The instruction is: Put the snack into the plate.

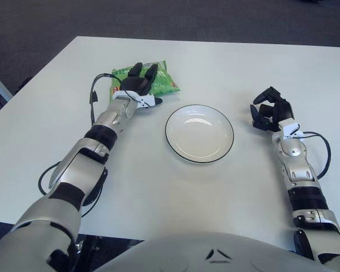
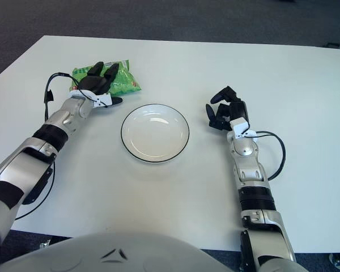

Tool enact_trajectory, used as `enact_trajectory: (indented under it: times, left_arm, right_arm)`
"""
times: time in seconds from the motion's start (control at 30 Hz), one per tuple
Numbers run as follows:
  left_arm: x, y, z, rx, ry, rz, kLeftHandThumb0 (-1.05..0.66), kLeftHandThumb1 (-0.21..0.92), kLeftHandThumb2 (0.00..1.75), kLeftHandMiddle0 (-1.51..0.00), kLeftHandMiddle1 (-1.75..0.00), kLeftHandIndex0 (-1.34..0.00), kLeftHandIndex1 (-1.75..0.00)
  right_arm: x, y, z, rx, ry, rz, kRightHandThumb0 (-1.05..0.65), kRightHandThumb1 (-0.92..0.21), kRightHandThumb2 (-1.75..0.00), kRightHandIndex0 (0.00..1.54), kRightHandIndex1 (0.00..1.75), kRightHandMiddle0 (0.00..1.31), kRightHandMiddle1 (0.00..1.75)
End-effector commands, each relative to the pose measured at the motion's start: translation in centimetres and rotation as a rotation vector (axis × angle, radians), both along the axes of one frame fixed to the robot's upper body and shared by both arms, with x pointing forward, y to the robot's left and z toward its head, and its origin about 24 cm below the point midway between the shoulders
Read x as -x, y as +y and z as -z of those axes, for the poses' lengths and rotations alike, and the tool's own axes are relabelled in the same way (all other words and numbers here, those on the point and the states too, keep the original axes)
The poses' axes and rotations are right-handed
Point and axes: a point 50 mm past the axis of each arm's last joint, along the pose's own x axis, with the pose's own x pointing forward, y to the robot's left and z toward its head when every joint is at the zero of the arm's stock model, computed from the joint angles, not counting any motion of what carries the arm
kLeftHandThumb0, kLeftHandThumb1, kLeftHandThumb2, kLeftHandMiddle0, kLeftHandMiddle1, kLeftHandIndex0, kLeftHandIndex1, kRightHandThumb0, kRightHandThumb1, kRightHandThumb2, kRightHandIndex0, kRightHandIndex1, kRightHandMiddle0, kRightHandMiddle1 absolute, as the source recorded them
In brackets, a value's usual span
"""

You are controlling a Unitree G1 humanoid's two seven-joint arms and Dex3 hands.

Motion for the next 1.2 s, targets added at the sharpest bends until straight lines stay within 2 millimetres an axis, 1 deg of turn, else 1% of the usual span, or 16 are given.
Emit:
enact_trajectory:
  times: [0.0,0.17,0.4,0.43,0.47,0.57,0.77,0.83,0.87,0.9,0.97,1.0,1.03,1.07,1.1,1.17]
  left_arm:
    - [0.6,0.5,2.8,-0.024,0.214,-0.035,-1.05,0.92,0.86,0.00,0.00,0.00,0.00]
    - [0.5,0.8,3.0,-0.034,0.269,-0.051,-1.05,0.92,0.93,-0.03,-0.01,0.00,0.00]
    - [0.6,1.5,3.8,-0.017,0.285,-0.108,-1.05,0.92,0.93,-0.12,-0.07,-0.03,-0.02]
    - [0.6,1.6,3.8,-0.013,0.280,-0.122,-1.05,0.92,0.92,-0.12,-0.13,-0.02,-0.08]
    - [0.6,1.6,3.9,-0.011,0.276,-0.130,-1.05,0.92,0.92,-0.08,-0.29,-0.01,-0.14]
    - [0.6,1.7,4.1,-0.002,0.262,-0.170,-1.05,0.92,0.89,-0.03,-0.60,0.00,-0.27]
    - [0.6,1.7,4.4,0.012,0.215,-0.226,-1.04,0.92,0.81,0.00,-0.86,0.00,-0.51]
    - [0.7,1.7,4.5,0.016,0.179,-0.239,-0.98,0.92,0.74,0.00,-1.01,0.00,-0.60]
    - [0.7,1.8,4.5,0.017,0.163,-0.242,-0.91,0.92,0.69,-0.01,-1.17,0.00,-0.71]
    - [0.8,1.8,4.6,0.014,0.138,-0.242,-0.89,0.92,0.67,-0.01,-1.23,0.00,-0.75]
    - [1.0,1.9,4.8,0.002,0.103,-0.238,-0.69,0.86,0.67,-0.06,-1.48,0.00,-1.06]
    - [1.0,1.9,4.9,-0.004,0.091,-0.236,-0.48,0.85,0.66,-0.09,-1.53,0.00,-1.14]
    - [1.1,1.9,4.9,-0.013,0.079,-0.234,-0.18,0.85,0.65,-0.15,-1.61,0.00,-1.25]
    - [1.1,2.0,4.9,-0.020,0.072,-0.233,0.01,0.82,0.67,-0.19,-1.66,0.00,-1.34]
    - [1.2,2.1,5.0,-0.037,0.060,-0.233,0.13,0.81,0.68,-0.22,-1.69,0.00,-1.39]
    - [1.4,2.5,5.3,-0.076,0.037,-0.237,0.24,0.77,0.73,-0.26,-1.72,0.00,-1.46]
  right_arm:
    - [2.6,0.1,5.6,0.010,0.274,0.006,-0.41,-0.55,-1.02,1.03,1.75,0.43,1.75]
    - [2.7,0.1,5.5,0.011,0.272,0.006,-0.41,-0.55,-1.02,1.03,1.75,0.43,1.75]
    - [2.7,0.1,5.5,0.015,0.274,0.004,-0.41,-0.55,-1.02,1.04,1.75,0.43,1.75]
    - [2.7,0.1,5.5,0.014,0.274,0.003,-0.41,-0.55,-1.02,1.04,1.75,0.43,1.75]
    - [2.7,0.1,5.5,0.013,0.275,0.002,-0.41,-0.55,-1.02,1.04,1.75,0.43,1.75]
    - [2.7,0.1,5.5,0.008,0.274,-0.002,-0.41,-0.55,-1.02,1.05,1.75,0.43,1.75]
    - [2.7,0.1,5.5,0.000,0.276,-0.007,-0.41,-0.55,-1.02,1.05,1.75,0.44,1.75]
    - [2.7,0.1,5.5,-0.001,0.277,-0.008,-0.41,-0.55,-1.02,1.05,1.75,0.44,1.75]
    - [2.8,0.1,5.5,-0.001,0.278,-0.008,-0.41,-0.55,-1.02,1.05,1.75,0.44,1.75]
    - [2.7,0.1,5.5,0.001,0.279,-0.009,-0.41,-0.55,-1.02,1.05,1.75,0.44,1.75]
    - [2.7,0.1,5.5,0.006,0.282,-0.010,-0.41,-0.55,-1.02,1.05,1.75,0.43,1.75]
    - [2.7,0.1,5.5,0.008,0.284,-0.010,-0.41,-0.55,-1.02,1.05,1.75,0.43,1.75]
    - [2.7,0.1,5.5,0.010,0.284,-0.010,-0.41,-0.56,-1.01,1.05,1.75,0.43,1.75]
    - [2.7,0.1,5.5,0.010,0.285,-0.010,-0.41,-0.56,-1.01,1.05,1.75,0.43,1.75]
    - [2.7,0.1,5.5,0.009,0.284,-0.010,-0.41,-0.56,-1.00,1.05,1.75,0.43,1.75]
    - [2.7,0.1,5.5,0.007,0.283,-0.010,-0.41,-0.57,-1.00,1.05,1.75,0.42,1.75]
